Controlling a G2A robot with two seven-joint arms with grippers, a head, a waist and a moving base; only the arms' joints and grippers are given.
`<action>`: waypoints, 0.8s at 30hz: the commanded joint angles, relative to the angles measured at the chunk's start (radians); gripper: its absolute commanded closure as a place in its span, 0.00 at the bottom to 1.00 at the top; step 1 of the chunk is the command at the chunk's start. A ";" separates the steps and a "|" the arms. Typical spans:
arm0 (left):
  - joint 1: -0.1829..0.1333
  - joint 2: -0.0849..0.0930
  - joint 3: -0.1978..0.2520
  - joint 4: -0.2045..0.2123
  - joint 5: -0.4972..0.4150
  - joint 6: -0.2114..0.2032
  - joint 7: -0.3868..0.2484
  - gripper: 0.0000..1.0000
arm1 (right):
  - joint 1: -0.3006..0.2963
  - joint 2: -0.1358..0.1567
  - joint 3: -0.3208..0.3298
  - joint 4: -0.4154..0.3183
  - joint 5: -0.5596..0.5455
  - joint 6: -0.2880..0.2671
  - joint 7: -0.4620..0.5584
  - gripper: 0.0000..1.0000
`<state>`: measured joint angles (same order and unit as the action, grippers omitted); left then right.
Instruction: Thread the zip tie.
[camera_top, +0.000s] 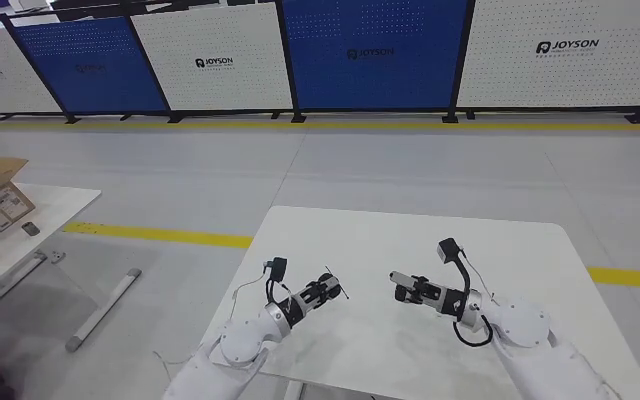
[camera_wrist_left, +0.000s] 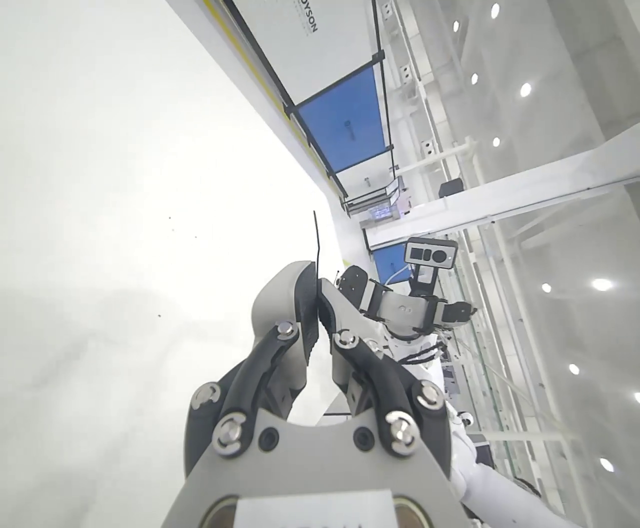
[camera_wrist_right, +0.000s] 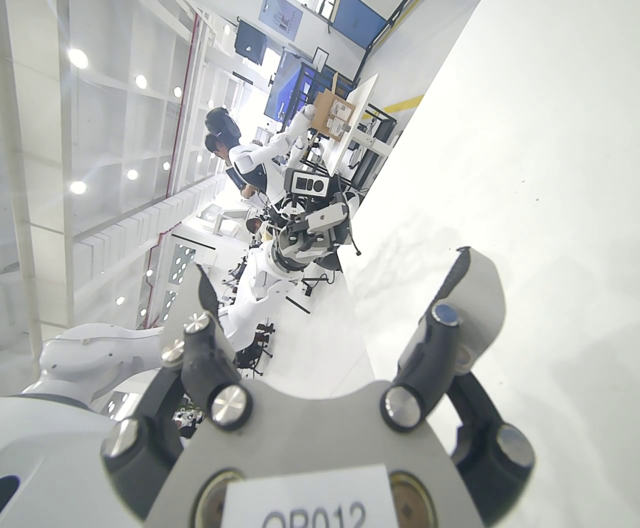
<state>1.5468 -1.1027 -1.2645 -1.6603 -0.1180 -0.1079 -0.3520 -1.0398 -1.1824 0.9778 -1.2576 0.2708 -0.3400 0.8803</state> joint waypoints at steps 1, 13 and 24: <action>-0.001 0.000 0.002 0.001 0.003 -0.001 0.002 1.00 | 0.000 0.000 0.000 0.000 0.000 0.000 0.000 0.00; 0.020 -0.006 -0.036 -0.066 -0.179 -0.078 0.024 1.00 | 0.000 0.000 0.000 0.000 0.000 0.000 0.000 0.00; 0.187 0.018 -0.206 -0.351 -0.230 -0.027 -0.040 1.00 | 0.000 0.000 0.000 0.000 0.000 0.000 0.000 0.00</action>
<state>1.7315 -1.0848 -1.4690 -2.0098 -0.3459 -0.1366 -0.3904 -1.0398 -1.1824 0.9778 -1.2576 0.2708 -0.3400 0.8803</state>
